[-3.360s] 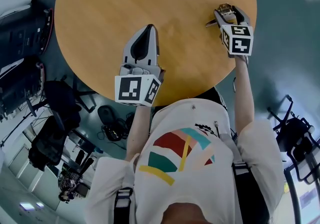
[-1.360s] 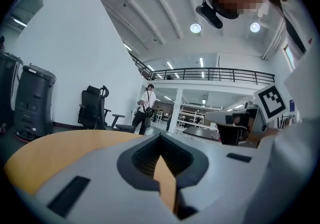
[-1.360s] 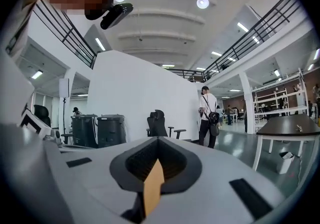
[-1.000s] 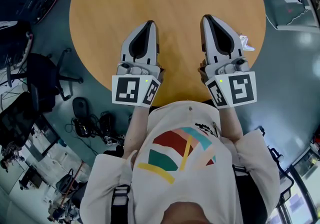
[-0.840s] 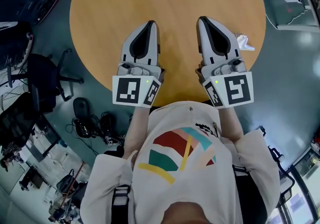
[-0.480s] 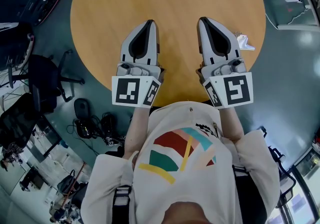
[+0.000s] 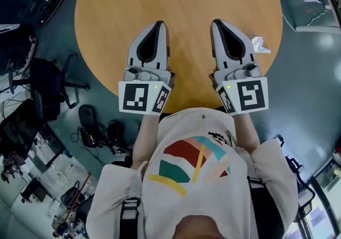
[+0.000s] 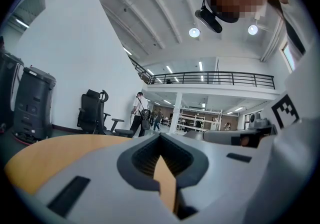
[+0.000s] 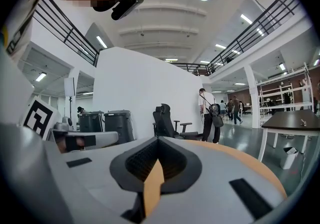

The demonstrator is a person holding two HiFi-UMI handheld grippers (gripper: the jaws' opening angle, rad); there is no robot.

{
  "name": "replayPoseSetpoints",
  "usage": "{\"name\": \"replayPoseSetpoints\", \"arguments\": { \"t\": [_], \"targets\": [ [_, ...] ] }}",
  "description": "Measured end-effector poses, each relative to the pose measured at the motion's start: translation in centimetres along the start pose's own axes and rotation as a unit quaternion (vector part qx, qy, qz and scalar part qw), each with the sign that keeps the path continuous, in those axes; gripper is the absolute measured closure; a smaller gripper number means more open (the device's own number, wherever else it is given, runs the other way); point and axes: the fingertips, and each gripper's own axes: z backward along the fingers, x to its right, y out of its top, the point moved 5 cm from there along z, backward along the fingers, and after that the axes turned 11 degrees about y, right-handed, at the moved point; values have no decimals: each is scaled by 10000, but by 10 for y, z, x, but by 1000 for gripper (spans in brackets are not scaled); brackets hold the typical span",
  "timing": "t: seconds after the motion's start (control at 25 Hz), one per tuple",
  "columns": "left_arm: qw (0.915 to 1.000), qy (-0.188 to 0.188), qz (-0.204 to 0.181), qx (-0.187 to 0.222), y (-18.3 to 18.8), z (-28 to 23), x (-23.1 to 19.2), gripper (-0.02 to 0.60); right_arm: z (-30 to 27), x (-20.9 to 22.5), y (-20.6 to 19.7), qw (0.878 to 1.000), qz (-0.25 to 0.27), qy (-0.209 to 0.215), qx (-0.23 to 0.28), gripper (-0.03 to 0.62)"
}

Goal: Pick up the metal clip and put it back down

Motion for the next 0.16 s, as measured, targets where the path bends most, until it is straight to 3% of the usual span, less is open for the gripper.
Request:
{"name": "replayPoseSetpoints", "arguments": {
  "t": [0.16],
  "targets": [
    [10000, -6, 9, -18, 0, 0, 2, 540, 1, 0, -2, 10000, -19, -5, -39, 581]
  ]
}}
